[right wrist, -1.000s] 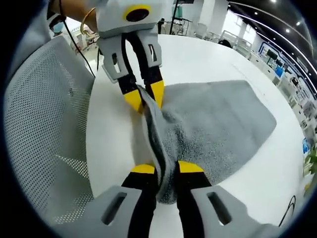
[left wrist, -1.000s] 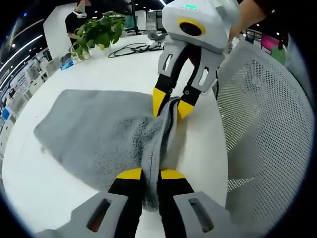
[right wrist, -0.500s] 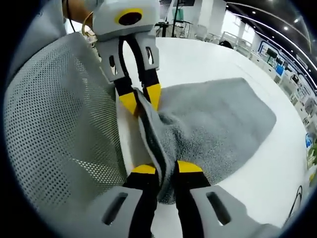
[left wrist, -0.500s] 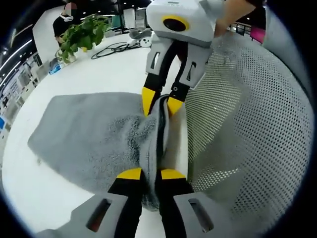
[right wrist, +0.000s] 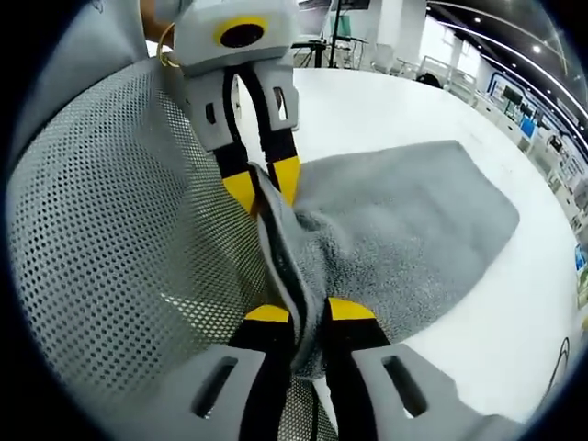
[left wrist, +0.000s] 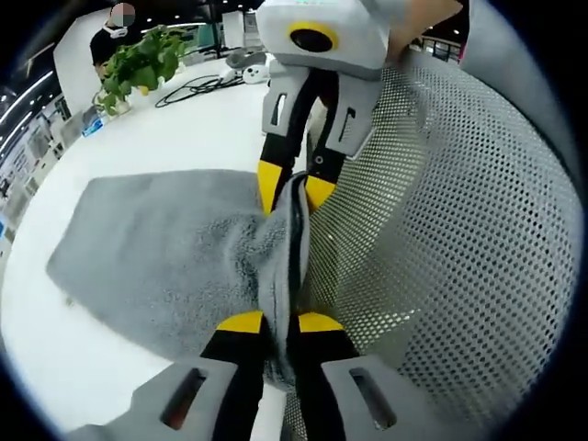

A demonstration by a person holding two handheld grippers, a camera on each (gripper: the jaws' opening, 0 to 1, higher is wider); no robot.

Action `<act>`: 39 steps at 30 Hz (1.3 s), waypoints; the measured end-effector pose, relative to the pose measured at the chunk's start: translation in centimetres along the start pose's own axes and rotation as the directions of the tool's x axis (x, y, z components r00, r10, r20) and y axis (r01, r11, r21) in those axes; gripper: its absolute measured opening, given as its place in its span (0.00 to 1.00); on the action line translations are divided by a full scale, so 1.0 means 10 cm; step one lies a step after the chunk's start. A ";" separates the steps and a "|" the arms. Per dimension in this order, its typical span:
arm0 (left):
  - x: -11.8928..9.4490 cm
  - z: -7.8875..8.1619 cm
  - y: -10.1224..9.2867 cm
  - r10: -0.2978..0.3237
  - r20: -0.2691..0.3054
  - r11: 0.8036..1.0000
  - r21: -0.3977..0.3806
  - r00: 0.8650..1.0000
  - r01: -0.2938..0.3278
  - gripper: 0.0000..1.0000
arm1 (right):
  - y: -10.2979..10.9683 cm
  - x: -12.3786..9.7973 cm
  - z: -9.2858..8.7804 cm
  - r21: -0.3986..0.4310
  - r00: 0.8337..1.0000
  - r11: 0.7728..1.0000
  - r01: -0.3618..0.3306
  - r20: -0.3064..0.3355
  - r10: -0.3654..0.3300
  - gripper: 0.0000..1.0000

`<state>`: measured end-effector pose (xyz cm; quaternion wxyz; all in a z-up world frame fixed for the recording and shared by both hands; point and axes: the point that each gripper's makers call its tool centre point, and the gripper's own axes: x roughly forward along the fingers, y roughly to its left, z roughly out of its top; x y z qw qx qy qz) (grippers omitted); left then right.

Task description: Fold the towel on the table until its edges align and the towel forms a compact rectangular stack.

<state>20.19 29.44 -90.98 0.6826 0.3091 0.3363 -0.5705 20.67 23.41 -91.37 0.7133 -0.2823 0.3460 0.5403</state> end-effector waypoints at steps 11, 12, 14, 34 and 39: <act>-0.16 0.04 -0.02 -0.001 0.003 0.999 -0.049 1.000 0.001 0.09 | 0.08 -0.06 0.06 0.168 0.998 0.984 -0.067 0.022 0.064 0.08; -0.19 0.05 -0.03 -0.005 0.010 0.998 -0.058 1.000 0.005 0.09 | 0.09 -0.07 0.07 0.170 0.997 0.983 -0.071 0.023 0.068 0.08; -0.24 0.06 -0.04 -0.003 0.021 0.997 -0.079 1.000 0.005 0.09 | 0.11 -0.11 0.10 0.184 0.996 0.979 -0.084 0.033 0.079 0.08; -0.81 0.56 0.56 0.085 0.141 0.990 -0.126 0.986 -0.068 0.09 | -0.36 -0.61 0.64 0.087 0.996 0.996 -0.015 0.089 0.007 0.07; -0.90 0.68 0.71 0.094 0.159 0.993 -0.091 0.983 -0.081 0.09 | -0.53 -0.72 0.76 0.107 0.995 0.994 -0.011 0.103 0.000 0.07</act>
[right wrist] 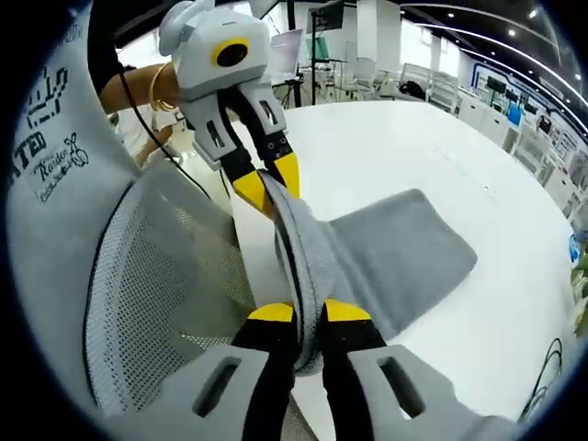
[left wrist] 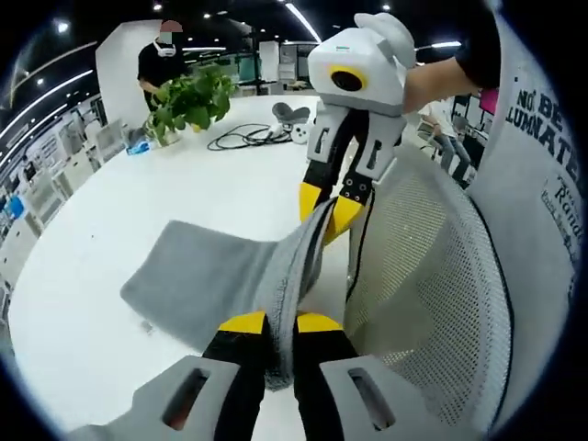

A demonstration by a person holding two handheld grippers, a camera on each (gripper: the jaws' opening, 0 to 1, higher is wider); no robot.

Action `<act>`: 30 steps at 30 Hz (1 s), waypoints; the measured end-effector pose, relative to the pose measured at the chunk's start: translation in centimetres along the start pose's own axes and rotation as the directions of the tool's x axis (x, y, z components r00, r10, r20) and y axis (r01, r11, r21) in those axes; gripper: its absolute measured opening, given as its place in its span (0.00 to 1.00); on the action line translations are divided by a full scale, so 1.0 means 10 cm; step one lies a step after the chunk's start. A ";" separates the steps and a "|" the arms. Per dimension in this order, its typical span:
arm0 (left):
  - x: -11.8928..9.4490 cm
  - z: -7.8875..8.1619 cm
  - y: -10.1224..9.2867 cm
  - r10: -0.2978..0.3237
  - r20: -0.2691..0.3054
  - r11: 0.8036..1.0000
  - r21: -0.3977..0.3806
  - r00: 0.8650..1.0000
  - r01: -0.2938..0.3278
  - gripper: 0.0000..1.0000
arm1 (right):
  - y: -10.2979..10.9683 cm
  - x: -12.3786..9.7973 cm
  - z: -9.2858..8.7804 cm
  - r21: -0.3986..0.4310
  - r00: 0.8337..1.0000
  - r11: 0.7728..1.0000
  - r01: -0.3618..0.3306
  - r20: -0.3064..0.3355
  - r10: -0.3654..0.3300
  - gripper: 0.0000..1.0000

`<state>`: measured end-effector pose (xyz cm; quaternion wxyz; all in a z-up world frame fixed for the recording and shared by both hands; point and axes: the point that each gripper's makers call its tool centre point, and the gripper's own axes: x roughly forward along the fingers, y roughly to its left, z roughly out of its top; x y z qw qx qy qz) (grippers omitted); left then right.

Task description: Fold the towel on the table until its edges align and the towel forms a compact rectangular stack.

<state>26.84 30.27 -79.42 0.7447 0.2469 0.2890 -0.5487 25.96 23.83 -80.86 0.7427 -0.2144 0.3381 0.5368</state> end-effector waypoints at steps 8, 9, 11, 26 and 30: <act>-0.04 0.11 0.24 -0.007 0.012 1.000 0.018 1.000 0.007 0.09 | -0.19 -0.06 0.19 -0.024 1.000 1.000 -0.011 0.013 0.011 0.07; -0.05 0.14 0.28 -0.004 0.015 1.000 0.024 1.000 0.003 0.09 | -0.22 -0.07 0.23 -0.009 1.000 1.000 -0.012 0.024 0.012 0.07; -0.06 0.18 0.37 0.001 0.023 1.000 0.027 1.000 -0.001 0.09 | -0.28 -0.10 0.29 0.011 0.999 1.000 -0.014 0.040 0.014 0.07; 0.06 0.36 0.91 0.002 0.044 1.000 0.012 0.999 -0.003 0.09 | -0.80 -0.11 0.52 0.201 0.995 0.979 -0.041 0.093 0.023 0.07; 0.11 0.34 1.02 0.012 0.045 1.000 0.007 0.999 -0.012 0.09 | -0.94 -0.05 0.52 0.219 0.995 0.975 -0.027 0.096 0.006 0.08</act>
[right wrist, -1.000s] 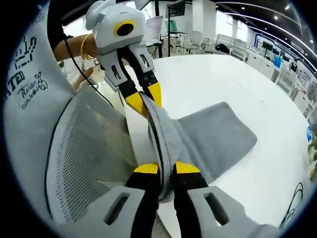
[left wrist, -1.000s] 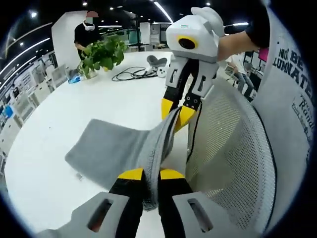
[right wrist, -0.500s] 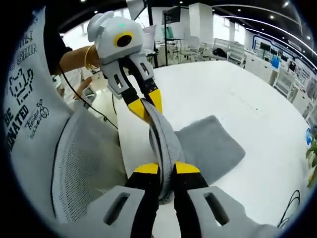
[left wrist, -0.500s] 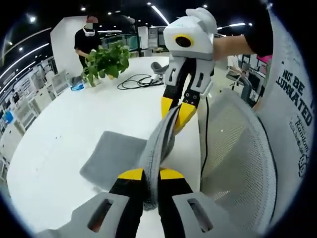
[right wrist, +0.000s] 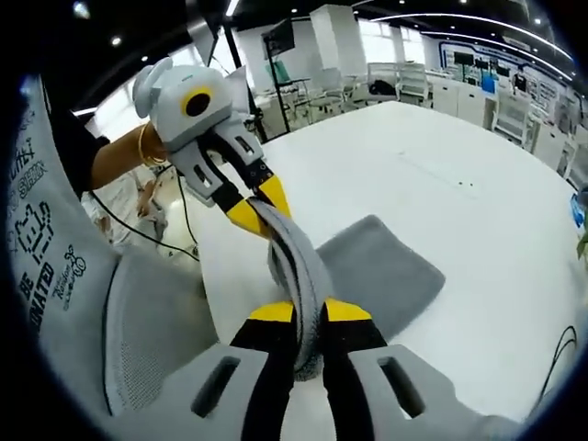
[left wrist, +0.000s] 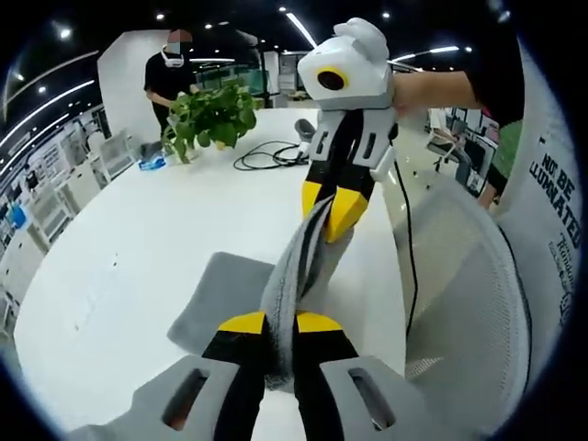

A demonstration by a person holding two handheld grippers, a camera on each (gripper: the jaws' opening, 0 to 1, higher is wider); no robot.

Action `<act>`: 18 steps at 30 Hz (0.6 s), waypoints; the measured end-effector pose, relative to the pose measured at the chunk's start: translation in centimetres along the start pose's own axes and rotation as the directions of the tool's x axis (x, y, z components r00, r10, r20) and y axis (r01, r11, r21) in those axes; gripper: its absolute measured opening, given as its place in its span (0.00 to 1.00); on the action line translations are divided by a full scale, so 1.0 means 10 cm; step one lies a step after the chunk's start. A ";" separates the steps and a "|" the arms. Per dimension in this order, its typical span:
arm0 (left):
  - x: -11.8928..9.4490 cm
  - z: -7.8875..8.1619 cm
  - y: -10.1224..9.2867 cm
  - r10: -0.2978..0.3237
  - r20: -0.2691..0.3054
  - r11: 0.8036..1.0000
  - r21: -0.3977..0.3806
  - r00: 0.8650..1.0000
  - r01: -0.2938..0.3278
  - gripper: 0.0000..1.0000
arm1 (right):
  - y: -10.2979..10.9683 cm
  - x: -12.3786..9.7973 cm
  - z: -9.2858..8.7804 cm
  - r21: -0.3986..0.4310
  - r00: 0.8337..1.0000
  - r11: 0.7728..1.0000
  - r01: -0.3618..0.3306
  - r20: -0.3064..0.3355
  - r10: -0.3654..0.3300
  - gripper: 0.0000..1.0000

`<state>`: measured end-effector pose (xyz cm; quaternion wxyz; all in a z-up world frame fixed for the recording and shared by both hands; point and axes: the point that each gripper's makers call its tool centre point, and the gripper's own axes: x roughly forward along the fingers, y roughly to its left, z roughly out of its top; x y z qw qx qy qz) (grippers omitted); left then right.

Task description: Fold the towel on the table until its edges align and the towel forms a compact rectangular stack.

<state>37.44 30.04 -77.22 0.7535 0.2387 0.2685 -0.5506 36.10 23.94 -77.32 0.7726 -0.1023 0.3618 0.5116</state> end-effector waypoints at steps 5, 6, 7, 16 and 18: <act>0.08 -0.02 0.18 0.032 0.032 0.998 -0.054 0.999 -0.031 0.10 | -0.22 0.07 0.08 0.006 1.000 1.000 0.028 0.011 -0.028 0.08; 0.11 -0.03 0.24 0.049 0.042 0.997 -0.070 0.998 -0.045 0.10 | -0.25 0.09 0.09 0.007 0.999 0.999 0.034 0.012 -0.034 0.08; 0.12 -0.04 0.27 0.058 0.046 0.995 -0.081 0.997 -0.054 0.10 | -0.31 0.11 0.11 0.014 0.999 0.999 0.044 0.018 -0.044 0.08; 0.36 -0.20 0.53 0.135 0.051 0.983 -0.129 0.990 -0.127 0.10 | -0.64 0.35 0.08 0.077 0.995 0.994 0.084 0.042 -0.087 0.08; 0.43 -0.24 0.58 0.142 0.042 0.985 -0.109 0.989 -0.137 0.10 | -0.72 0.42 0.04 0.090 0.995 0.992 0.091 0.037 -0.095 0.08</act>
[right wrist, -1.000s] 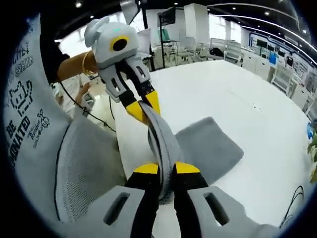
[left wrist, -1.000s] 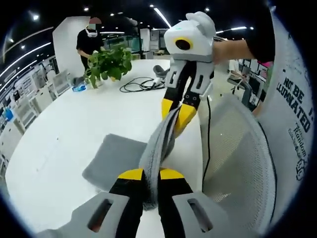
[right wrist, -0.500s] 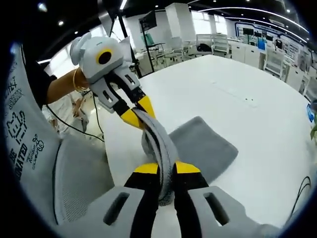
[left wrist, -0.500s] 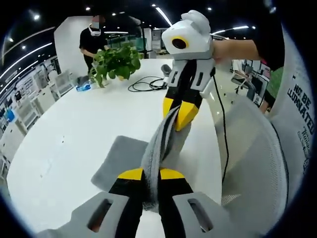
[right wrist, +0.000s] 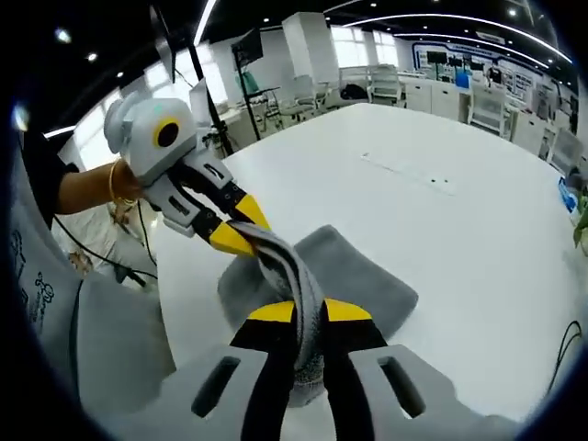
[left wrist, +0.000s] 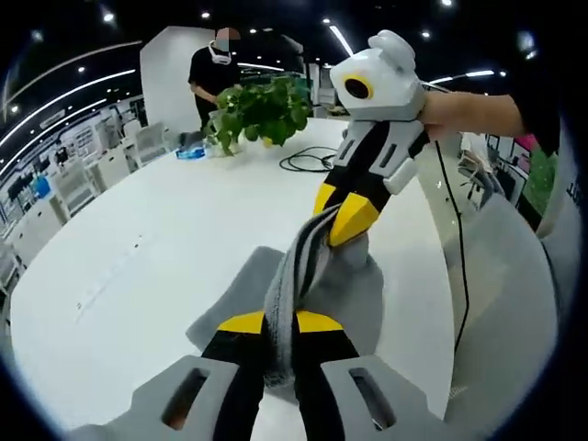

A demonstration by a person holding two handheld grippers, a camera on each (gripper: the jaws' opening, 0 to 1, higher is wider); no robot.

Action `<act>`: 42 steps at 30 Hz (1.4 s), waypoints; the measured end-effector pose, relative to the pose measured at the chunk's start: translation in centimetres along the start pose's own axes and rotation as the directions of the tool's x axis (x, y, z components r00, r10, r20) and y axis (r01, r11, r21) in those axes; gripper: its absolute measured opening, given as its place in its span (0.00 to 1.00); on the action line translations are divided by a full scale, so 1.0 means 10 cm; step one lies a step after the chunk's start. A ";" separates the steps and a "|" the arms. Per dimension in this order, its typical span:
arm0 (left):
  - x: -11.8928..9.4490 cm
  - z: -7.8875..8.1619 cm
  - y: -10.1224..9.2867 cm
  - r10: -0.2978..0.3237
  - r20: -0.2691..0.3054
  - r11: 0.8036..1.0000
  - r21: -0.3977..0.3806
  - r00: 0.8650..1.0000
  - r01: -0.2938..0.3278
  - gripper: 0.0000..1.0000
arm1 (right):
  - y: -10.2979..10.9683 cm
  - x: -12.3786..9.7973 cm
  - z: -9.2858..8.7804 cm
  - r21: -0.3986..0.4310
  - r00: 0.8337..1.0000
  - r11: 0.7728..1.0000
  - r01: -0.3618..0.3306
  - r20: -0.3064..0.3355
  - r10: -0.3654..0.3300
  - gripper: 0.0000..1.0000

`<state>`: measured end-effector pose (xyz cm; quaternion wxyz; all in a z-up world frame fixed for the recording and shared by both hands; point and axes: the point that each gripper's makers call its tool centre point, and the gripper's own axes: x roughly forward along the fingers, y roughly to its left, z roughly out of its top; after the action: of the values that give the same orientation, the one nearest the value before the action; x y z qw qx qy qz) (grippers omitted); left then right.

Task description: Fold the towel on the table until its edges align and the towel forms a compact rectangular stack.

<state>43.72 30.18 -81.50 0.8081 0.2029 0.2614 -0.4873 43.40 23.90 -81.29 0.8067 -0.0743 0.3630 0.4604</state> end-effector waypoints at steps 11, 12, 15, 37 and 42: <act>0.37 -0.24 0.24 0.023 -0.036 1.000 -0.018 0.999 -0.023 0.12 | -0.33 0.33 -0.17 0.084 0.999 0.996 0.033 0.013 -0.034 0.08; 0.39 -0.26 0.25 0.023 -0.039 0.999 -0.021 0.999 -0.024 0.12 | -0.35 0.35 -0.18 0.098 0.999 0.995 0.036 0.021 -0.038 0.08; 0.45 -0.30 0.30 0.036 -0.046 0.999 -0.028 0.998 -0.037 0.13 | -0.45 0.42 -0.20 0.142 0.998 0.989 0.047 0.043 -0.054 0.09; 0.38 -0.37 0.59 0.118 0.010 0.979 -0.166 0.993 -0.115 0.37 | -0.55 0.25 -0.07 0.221 0.977 0.974 0.057 0.190 -0.100 0.32; 0.39 -0.48 0.72 0.159 -0.006 0.955 -0.255 0.987 -0.155 0.37 | -0.63 0.33 -0.16 0.191 0.982 0.976 0.105 0.133 -0.131 0.23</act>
<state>50.52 33.53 -87.14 0.8654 0.1142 0.2989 -0.3856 48.65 21.88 -85.94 0.8602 0.0122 0.3393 0.3805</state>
